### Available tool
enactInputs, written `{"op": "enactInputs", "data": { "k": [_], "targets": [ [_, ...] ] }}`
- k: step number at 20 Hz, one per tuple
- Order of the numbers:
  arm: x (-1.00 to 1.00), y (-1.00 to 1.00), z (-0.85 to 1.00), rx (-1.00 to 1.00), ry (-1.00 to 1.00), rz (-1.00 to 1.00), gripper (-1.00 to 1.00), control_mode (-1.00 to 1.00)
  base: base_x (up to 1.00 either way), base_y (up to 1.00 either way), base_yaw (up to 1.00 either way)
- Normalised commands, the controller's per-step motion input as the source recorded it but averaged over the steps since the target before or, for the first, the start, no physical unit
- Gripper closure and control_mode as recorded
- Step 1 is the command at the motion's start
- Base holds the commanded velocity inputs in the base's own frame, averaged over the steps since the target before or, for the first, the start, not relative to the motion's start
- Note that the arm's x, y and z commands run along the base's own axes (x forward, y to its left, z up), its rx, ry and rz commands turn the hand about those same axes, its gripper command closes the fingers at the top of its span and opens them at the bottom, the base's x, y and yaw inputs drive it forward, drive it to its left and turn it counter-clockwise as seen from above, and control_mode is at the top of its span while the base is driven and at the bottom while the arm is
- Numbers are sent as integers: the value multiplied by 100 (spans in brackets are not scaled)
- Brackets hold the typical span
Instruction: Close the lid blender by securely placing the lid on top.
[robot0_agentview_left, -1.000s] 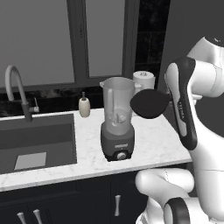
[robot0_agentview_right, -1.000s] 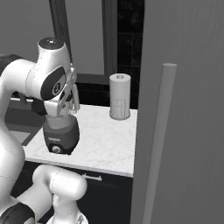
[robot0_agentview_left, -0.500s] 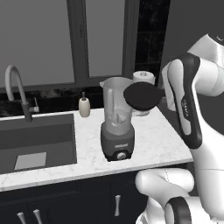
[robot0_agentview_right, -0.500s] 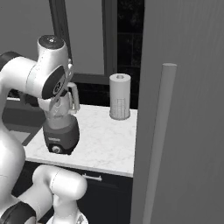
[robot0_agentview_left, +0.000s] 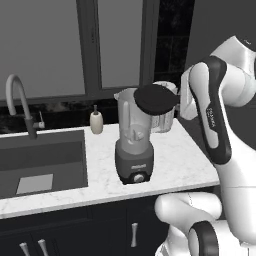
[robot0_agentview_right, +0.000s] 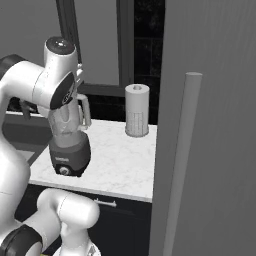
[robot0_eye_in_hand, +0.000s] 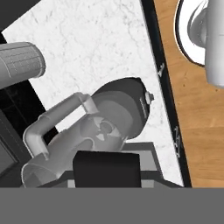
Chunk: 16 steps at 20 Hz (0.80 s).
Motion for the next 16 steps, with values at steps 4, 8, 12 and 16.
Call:
{"op": "enactInputs", "data": {
  "k": [4, 8, 12, 16],
  "targets": [
    [21, 34, 15, 0, 0, -13, 100, -100, 0, 0, 0],
    [34, 9, 3, 0, 0, -14, 100, -100, 0, 0, 0],
    [37, 0, 0, 0, 1, -13, 100, -100, 0, 0, 0],
    [37, 0, 0, 0, 3, -8, 100, -100, 0, 0, 0]
  ]
}}
